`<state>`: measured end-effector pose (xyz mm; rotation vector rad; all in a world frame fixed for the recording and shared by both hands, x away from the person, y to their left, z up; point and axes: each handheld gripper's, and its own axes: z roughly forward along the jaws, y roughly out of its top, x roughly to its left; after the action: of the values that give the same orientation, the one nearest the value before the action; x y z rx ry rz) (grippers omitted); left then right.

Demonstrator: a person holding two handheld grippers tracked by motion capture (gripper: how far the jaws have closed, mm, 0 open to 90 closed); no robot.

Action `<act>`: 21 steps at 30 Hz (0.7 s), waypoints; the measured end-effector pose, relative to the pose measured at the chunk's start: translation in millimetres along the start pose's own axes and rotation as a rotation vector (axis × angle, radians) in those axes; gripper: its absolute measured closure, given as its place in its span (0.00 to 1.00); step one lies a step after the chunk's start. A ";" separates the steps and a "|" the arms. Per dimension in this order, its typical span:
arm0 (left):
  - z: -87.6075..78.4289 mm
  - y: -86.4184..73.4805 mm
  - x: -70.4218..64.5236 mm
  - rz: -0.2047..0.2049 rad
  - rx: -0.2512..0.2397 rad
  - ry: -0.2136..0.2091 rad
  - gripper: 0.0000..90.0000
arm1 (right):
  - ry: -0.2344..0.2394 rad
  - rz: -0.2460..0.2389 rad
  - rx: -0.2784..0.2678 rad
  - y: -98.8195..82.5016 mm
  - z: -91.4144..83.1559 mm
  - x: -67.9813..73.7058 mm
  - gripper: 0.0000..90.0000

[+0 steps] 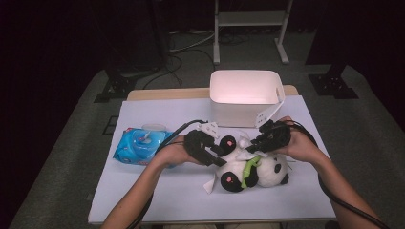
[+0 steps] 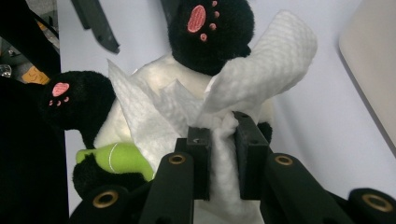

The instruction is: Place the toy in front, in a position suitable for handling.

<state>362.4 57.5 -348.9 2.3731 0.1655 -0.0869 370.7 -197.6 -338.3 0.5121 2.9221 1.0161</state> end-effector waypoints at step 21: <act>9.6 3.7 9.1 -0.015 -0.001 0.048 0.57 | 0.017 -0.035 -0.007 -3.5 -1.9 17.1 0.87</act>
<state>371.8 49.0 -354.3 2.3741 0.2058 -0.0375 353.2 -196.1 -337.2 0.4525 2.9301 1.0320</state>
